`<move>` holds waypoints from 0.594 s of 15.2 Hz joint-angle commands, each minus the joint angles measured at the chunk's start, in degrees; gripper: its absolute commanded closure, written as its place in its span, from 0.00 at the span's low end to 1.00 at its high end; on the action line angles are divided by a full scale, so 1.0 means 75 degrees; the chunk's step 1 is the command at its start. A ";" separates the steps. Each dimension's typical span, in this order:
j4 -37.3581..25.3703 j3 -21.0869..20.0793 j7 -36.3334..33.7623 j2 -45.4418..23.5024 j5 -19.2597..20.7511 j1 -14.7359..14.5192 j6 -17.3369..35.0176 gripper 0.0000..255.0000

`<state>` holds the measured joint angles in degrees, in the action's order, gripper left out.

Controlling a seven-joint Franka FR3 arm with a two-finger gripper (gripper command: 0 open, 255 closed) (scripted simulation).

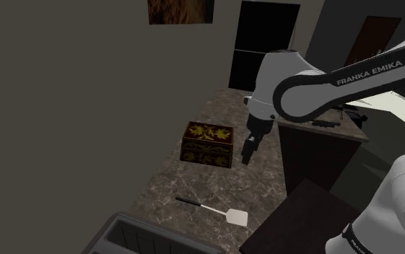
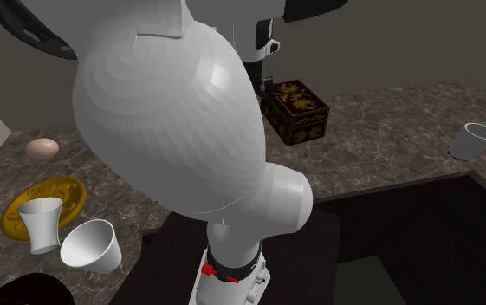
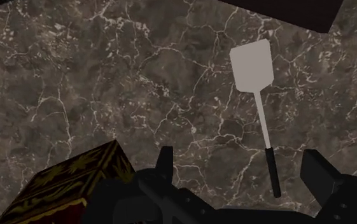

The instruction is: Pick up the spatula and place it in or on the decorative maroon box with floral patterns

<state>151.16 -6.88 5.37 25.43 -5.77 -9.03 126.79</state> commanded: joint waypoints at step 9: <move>-0.0061 -0.0673 -0.0056 -0.2775 0.0293 -0.0400 0.2945 0.00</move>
<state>151.36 -11.37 5.36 7.25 -4.29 -11.82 146.63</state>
